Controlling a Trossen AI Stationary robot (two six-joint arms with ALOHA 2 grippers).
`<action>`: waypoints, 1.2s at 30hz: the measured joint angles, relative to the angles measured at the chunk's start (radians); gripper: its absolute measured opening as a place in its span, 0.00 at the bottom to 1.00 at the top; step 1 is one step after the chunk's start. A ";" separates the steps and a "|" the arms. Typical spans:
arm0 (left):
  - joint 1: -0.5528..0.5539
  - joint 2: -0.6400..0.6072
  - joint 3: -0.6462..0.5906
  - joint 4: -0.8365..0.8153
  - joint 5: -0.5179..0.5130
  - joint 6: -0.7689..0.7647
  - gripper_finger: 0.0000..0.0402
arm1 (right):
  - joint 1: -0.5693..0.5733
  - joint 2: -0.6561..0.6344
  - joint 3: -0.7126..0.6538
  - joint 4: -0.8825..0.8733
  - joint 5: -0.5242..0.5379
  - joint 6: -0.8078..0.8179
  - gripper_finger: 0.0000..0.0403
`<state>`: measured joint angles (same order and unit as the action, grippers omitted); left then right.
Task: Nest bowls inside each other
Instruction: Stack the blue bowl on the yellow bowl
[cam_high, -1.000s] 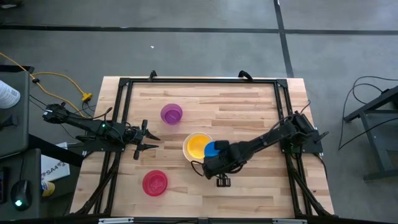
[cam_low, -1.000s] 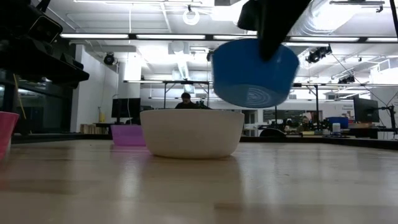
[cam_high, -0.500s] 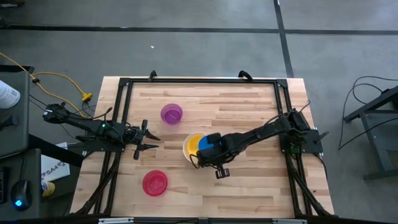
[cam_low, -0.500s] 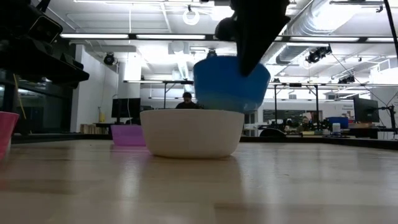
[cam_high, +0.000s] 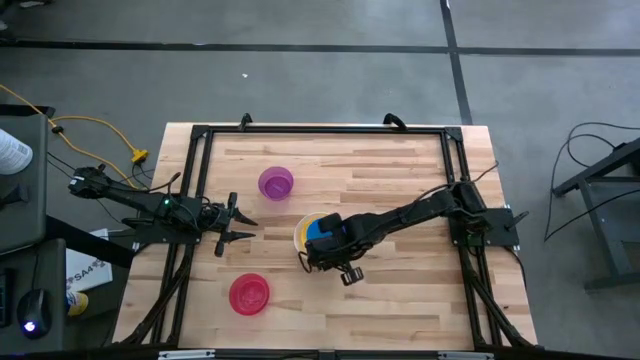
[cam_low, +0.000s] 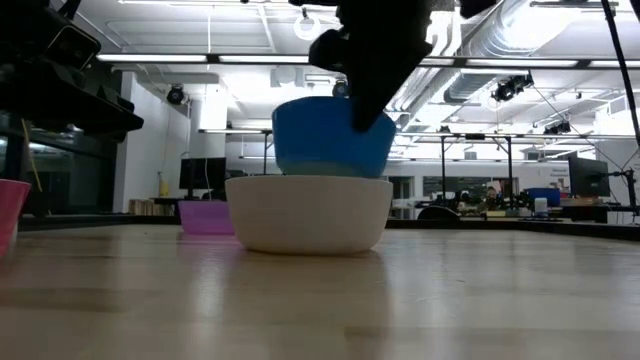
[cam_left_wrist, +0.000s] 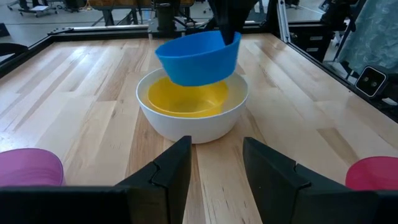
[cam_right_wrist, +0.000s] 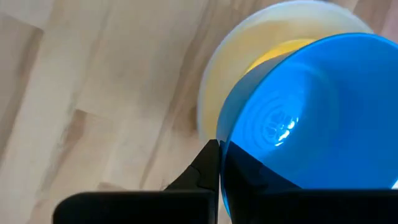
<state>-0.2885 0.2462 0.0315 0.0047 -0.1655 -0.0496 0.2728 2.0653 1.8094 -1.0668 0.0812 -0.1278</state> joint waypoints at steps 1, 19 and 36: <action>0.000 0.000 0.000 0.000 0.000 0.000 0.36 | -0.004 0.002 0.000 0.001 -0.001 -0.004 0.01; 0.000 0.000 0.000 0.000 0.000 0.000 0.36 | -0.020 0.031 -0.001 0.039 -0.002 -0.073 0.01; 0.000 0.000 0.000 0.000 0.000 0.000 0.36 | -0.038 0.056 -0.002 0.045 -0.009 -0.090 0.01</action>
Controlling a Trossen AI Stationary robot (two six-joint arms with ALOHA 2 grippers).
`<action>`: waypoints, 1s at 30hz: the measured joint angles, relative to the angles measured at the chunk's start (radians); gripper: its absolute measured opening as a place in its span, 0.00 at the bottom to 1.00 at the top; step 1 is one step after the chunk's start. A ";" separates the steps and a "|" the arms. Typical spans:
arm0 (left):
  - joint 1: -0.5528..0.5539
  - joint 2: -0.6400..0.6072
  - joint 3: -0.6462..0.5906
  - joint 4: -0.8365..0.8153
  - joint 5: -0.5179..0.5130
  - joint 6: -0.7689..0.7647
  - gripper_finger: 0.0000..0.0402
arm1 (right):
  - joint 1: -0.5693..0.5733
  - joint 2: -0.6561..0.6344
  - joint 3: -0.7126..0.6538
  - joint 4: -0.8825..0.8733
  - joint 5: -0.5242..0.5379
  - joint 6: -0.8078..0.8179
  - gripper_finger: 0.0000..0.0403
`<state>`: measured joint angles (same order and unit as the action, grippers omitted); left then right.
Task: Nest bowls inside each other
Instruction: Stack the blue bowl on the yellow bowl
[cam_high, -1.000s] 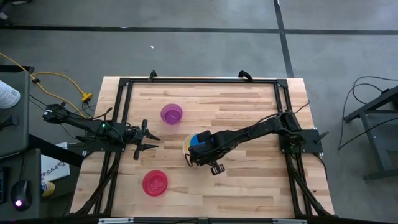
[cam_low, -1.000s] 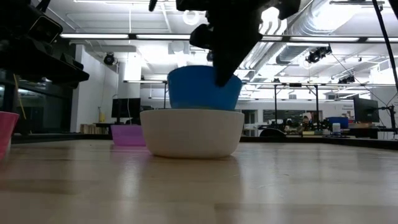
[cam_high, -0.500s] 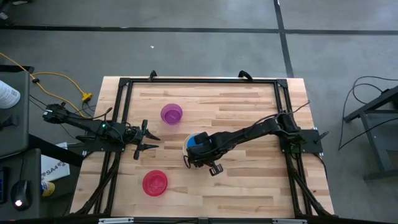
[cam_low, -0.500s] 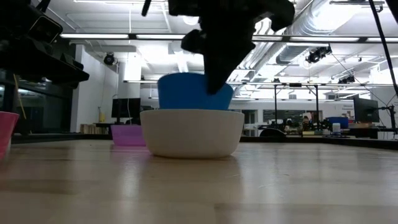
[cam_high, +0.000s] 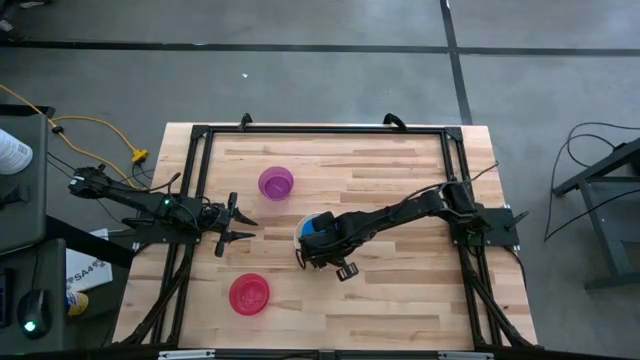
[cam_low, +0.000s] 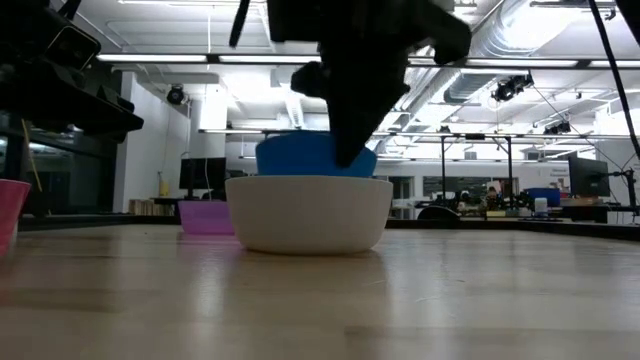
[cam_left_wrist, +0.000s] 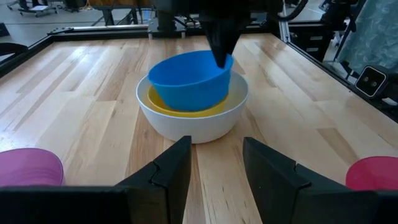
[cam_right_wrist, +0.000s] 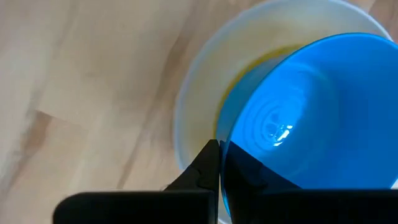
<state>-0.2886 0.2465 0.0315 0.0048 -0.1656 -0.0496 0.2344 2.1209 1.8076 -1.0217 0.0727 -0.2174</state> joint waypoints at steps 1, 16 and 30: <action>0.000 0.000 0.000 0.000 0.000 0.000 0.36 | 0.000 0.004 0.000 0.003 0.000 -0.006 0.01; 0.000 0.000 0.000 0.000 0.000 0.000 0.36 | -0.002 0.015 0.000 0.017 0.006 -0.015 0.04; 0.000 0.000 0.000 0.000 0.000 0.000 0.36 | -0.002 0.015 0.000 0.024 0.003 -0.012 0.11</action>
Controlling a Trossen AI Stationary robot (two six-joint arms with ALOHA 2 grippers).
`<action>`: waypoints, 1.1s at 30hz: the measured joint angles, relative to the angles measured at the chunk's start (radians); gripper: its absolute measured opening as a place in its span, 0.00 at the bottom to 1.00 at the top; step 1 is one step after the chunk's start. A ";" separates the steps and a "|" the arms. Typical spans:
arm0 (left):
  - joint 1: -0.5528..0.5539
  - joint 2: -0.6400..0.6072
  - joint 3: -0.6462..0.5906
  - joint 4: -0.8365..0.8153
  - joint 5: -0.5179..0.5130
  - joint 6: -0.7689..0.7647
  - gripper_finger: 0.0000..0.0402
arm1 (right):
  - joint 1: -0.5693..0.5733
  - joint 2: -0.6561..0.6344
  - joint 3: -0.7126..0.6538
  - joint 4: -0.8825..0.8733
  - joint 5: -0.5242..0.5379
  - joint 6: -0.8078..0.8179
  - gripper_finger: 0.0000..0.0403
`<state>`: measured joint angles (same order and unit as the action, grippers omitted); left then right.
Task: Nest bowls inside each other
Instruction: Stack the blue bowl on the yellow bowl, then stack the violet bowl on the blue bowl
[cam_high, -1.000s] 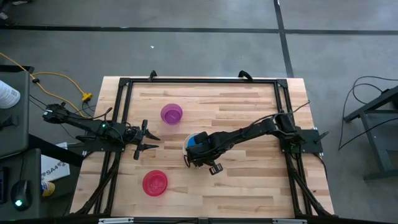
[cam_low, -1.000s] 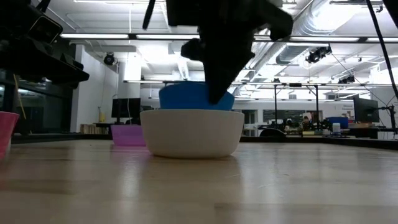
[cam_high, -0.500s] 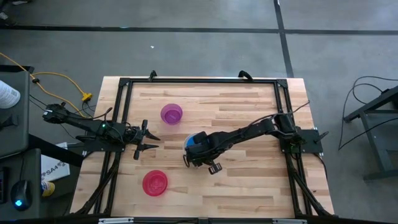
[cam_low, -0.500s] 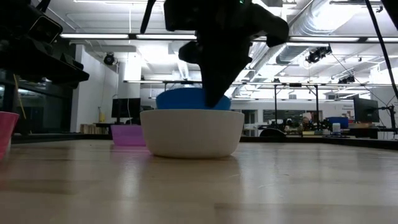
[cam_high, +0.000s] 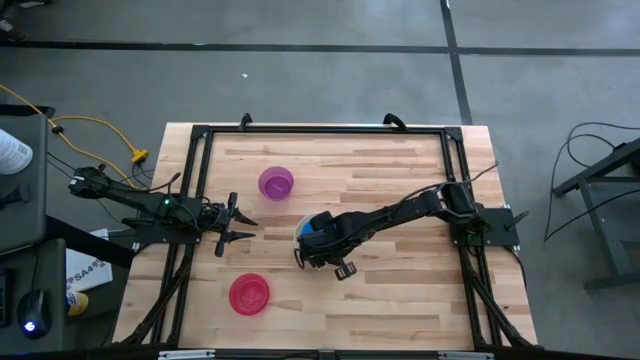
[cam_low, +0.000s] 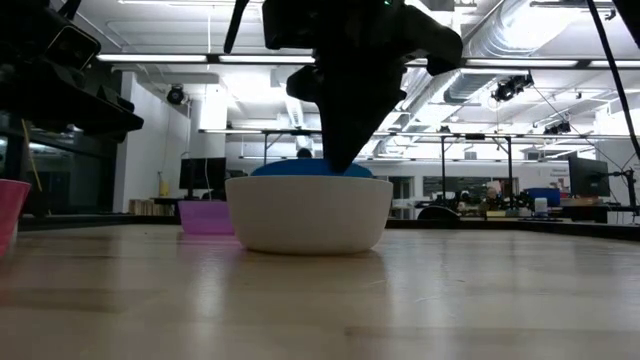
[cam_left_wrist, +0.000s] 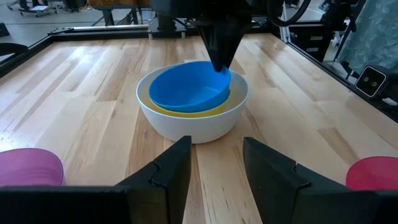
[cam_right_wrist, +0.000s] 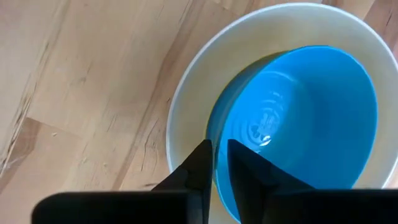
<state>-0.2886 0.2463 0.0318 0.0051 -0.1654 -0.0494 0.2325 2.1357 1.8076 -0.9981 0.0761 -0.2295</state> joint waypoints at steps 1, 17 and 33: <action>0.000 0.000 0.000 0.000 0.000 0.000 0.36 | 0.000 0.000 0.000 0.002 0.000 0.000 0.11; 0.000 0.000 0.000 0.000 0.000 0.000 0.36 | 0.008 -0.021 0.000 0.012 0.123 -0.006 0.21; 0.000 0.000 0.000 0.000 0.000 0.000 0.36 | -0.012 -0.174 -0.010 -0.196 0.058 0.359 0.22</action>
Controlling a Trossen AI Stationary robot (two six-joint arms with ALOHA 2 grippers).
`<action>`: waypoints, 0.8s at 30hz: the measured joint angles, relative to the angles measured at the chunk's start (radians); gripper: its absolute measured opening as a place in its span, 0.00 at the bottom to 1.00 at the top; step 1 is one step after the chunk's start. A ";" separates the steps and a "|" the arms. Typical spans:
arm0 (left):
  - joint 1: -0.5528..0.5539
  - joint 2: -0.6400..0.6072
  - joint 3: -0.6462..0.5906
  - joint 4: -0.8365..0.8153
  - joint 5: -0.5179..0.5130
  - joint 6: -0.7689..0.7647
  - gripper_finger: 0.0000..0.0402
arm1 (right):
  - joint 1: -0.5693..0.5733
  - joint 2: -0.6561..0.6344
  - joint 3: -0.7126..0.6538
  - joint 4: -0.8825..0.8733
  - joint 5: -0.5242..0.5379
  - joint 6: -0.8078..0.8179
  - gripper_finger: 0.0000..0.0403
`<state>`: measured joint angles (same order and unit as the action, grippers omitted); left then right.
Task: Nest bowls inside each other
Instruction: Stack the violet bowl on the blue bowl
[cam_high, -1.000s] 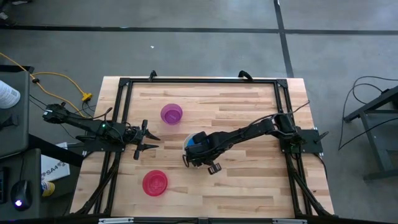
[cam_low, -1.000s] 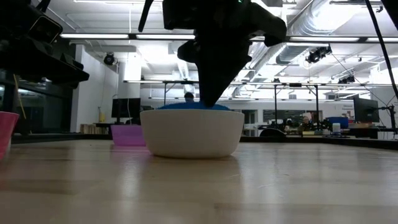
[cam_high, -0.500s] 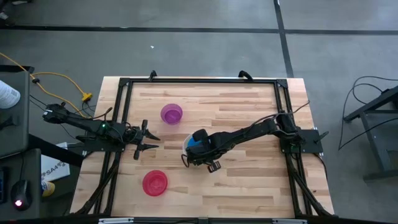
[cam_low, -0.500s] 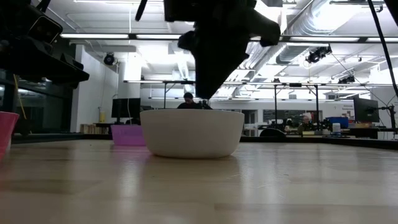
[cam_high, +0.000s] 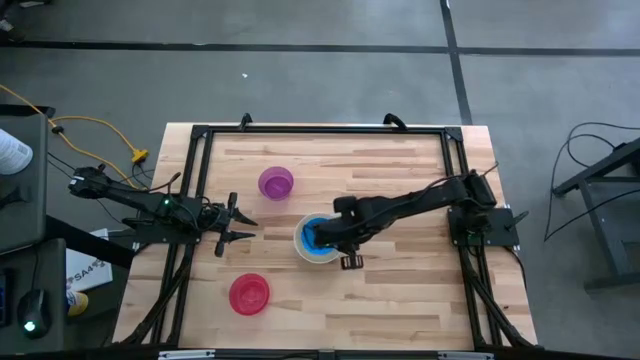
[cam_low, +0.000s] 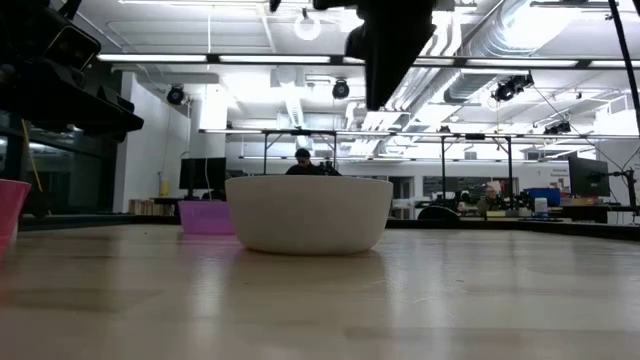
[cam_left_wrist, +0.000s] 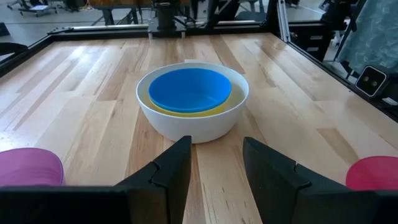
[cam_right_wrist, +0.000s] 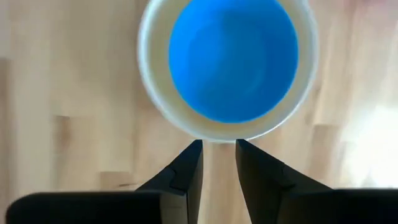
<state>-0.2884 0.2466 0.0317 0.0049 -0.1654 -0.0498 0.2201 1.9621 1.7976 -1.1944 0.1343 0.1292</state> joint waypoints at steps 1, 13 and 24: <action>0.000 0.000 0.000 0.000 0.000 0.000 0.36 | 0.001 -0.013 -0.009 -0.007 -0.009 0.024 0.22; 0.000 0.000 0.000 -0.001 0.001 0.000 0.36 | 0.015 -0.325 -0.403 0.131 -0.037 0.267 0.22; 0.000 0.000 0.000 -0.001 0.001 0.000 0.36 | 0.016 -0.595 -0.745 0.223 -0.038 0.347 0.22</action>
<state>-0.2885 0.2466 0.0319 0.0044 -0.1647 -0.0494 0.2359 1.3673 1.0529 -0.9709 0.0961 0.4765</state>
